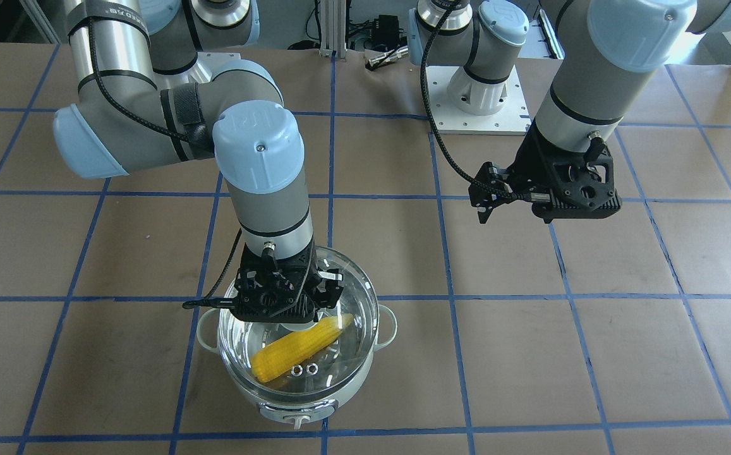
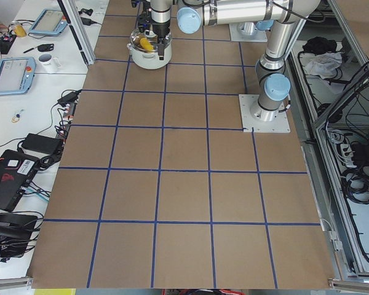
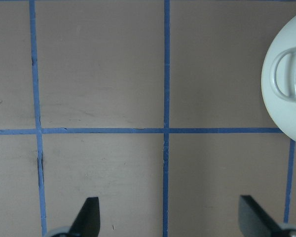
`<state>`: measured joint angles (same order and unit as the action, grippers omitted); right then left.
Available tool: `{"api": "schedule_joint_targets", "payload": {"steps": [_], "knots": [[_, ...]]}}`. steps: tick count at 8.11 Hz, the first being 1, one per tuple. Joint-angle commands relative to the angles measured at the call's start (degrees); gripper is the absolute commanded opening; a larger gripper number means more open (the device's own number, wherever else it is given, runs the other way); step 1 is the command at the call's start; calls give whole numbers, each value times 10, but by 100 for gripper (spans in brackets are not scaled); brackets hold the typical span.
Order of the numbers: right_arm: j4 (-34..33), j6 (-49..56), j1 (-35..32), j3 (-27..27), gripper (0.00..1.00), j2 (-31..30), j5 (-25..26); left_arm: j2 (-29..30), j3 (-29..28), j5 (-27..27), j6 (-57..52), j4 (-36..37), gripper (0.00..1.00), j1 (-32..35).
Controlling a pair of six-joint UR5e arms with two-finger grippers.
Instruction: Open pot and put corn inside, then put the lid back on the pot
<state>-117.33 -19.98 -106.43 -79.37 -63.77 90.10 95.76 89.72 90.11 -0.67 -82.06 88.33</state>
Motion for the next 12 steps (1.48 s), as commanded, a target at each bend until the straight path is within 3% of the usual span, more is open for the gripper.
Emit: {"api": "schedule_joint_targets", "payload": {"steps": [1,12], "knots": [[0,1,0,-4,0,1,-2,-5,-1,-2,2,-2,100,1],[-25,-13,5,-7,0,0,-2,-9,3,3,0,6,100,1]]}}
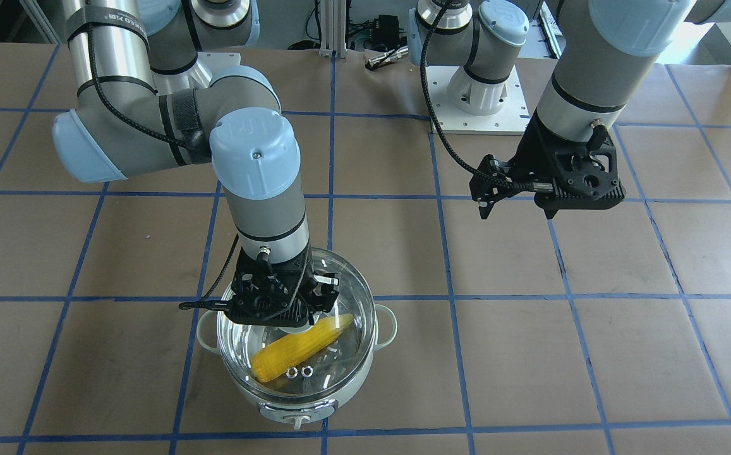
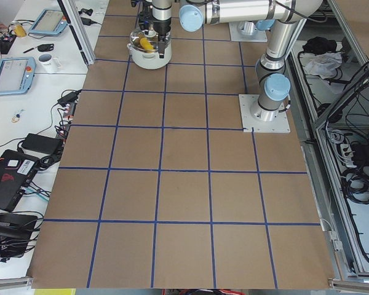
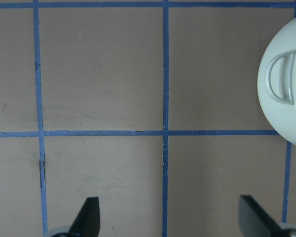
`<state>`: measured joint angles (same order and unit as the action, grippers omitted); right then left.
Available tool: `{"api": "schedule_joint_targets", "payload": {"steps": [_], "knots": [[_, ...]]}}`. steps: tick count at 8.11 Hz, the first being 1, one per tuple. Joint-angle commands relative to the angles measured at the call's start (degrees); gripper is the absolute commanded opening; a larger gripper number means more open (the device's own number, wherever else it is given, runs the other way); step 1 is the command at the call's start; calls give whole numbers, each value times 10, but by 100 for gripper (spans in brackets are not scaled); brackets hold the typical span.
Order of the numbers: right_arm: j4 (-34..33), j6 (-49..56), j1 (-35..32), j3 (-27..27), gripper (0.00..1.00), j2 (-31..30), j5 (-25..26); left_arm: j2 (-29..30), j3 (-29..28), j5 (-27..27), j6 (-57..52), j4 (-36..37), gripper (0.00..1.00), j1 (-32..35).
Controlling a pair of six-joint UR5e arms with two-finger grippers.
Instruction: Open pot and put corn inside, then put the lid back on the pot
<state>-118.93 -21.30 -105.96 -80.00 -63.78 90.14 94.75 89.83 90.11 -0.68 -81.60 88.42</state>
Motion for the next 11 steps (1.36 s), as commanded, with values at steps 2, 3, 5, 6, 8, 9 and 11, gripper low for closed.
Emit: {"api": "schedule_joint_targets", "payload": {"steps": [2,3,5,6,8,9,11], "knots": [[-12,5,1,-6,0,1,-2,1,3,5,-4,7,100,0],[-21,6,1,-7,0,2,-1,1,4,5,-3,10,100,0],[-22,6,1,-10,0,2,1,1,5,5,-2,10,100,0],[-24,6,1,-15,0,2,2,1,5,5,-3,11,100,0],[-30,6,1,-16,0,2,2,1,5,5,-2,12,100,0],[-31,7,1,-17,0,2,3,1,6,5,-1,12,100,0],[-31,6,1,-17,0,3,3,1,6,5,0,12,100,0]]}}
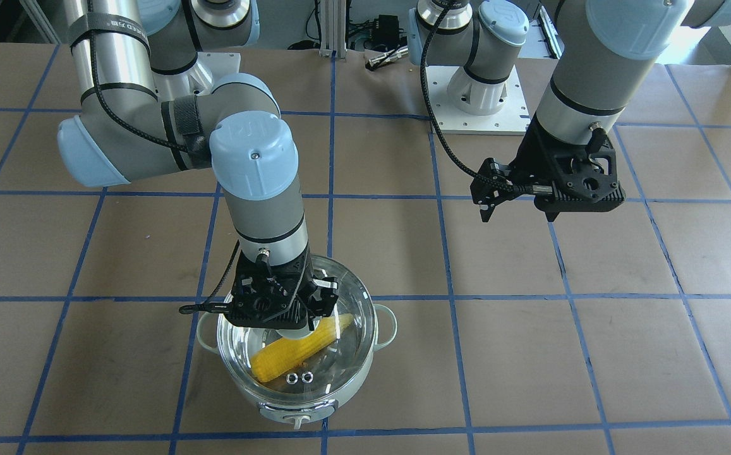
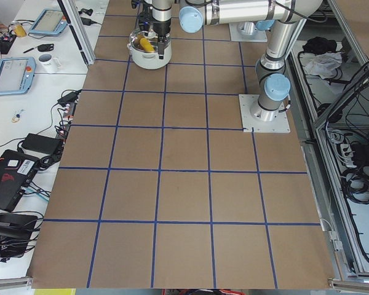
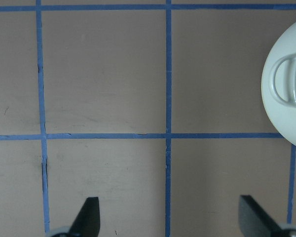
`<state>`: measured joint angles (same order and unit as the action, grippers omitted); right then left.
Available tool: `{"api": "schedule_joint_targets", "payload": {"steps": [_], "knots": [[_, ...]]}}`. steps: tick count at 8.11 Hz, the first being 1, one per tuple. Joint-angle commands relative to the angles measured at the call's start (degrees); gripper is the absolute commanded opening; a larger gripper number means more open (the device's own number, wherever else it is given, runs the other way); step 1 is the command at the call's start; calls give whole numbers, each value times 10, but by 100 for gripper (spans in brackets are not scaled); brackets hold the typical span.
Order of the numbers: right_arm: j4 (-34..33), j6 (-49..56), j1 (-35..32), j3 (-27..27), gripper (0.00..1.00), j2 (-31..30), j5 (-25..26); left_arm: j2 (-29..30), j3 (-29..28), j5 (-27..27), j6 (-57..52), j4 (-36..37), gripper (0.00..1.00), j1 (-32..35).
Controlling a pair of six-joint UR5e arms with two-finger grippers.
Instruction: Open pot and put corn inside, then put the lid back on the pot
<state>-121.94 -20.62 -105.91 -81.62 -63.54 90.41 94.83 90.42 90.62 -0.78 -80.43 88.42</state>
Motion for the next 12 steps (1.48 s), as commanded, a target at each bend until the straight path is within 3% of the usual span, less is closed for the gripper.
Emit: {"api": "schedule_joint_targets", "payload": {"steps": [1,3,4,5,7,8,10,12], "knots": [[-1,1,0,-1,0,2,0,0,0,0,1,0,100,0],[-1,1,0,-3,0,2,2,0,0,0,2,0,100,0],[-2,1,0,-3,23,2,5,-2,-1,0,3,-1,100,0],[-1,6,0,-3,56,1,26,-3,-3,2,4,-2,100,1],[-1,0,1,-2,88,-3,24,-9,-6,1,4,-5,100,1],[-1,1,3,-2,89,-4,21,-12,-6,1,4,-5,100,1],[-1,-4,3,1,99,-7,20,-11,-3,-1,3,-3,100,1],[25,6,22,-2,100,-59,13,-11,-1,-4,3,-2,100,1]]}}
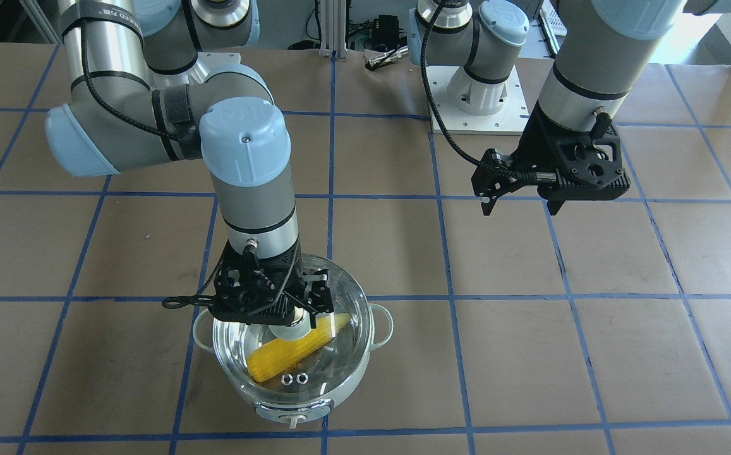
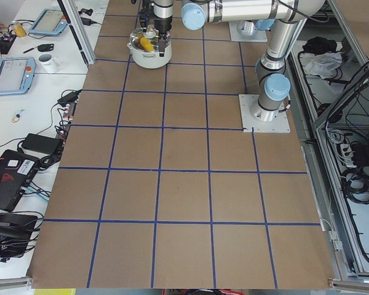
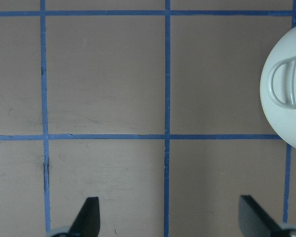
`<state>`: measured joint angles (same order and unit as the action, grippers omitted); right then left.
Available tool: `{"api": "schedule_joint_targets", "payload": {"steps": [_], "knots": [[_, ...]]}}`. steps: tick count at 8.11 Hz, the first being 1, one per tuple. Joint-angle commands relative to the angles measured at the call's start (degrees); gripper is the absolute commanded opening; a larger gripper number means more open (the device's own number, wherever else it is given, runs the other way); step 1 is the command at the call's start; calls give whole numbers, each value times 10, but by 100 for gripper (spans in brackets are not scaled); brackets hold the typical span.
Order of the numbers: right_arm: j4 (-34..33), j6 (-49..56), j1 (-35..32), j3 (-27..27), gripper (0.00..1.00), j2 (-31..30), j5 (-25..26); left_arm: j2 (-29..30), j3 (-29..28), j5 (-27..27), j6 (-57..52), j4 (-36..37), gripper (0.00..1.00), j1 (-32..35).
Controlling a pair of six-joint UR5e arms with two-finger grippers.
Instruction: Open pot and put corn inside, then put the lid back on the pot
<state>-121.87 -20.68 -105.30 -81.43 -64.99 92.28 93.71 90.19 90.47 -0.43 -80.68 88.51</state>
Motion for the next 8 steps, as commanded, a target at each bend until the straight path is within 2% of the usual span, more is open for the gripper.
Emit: {"api": "schedule_joint_targets", "payload": {"steps": [1,2,4,5,6,8], "knots": [[91,7,36,-5,100,-88,-38,0,2,-1,0,1,100,0],[166,8,60,-7,100,-128,-50,-2,2,1,1,1,100,0],[224,69,83,-42,100,-194,-40,-1,2,0,1,1,100,0],[274,72,85,-54,100,-230,-39,0,2,-1,1,1,100,0],[283,77,88,-55,100,-241,-35,0,2,-2,0,1,100,0],[325,103,89,-57,100,-255,14,2,2,-4,-3,2,100,0]]}}
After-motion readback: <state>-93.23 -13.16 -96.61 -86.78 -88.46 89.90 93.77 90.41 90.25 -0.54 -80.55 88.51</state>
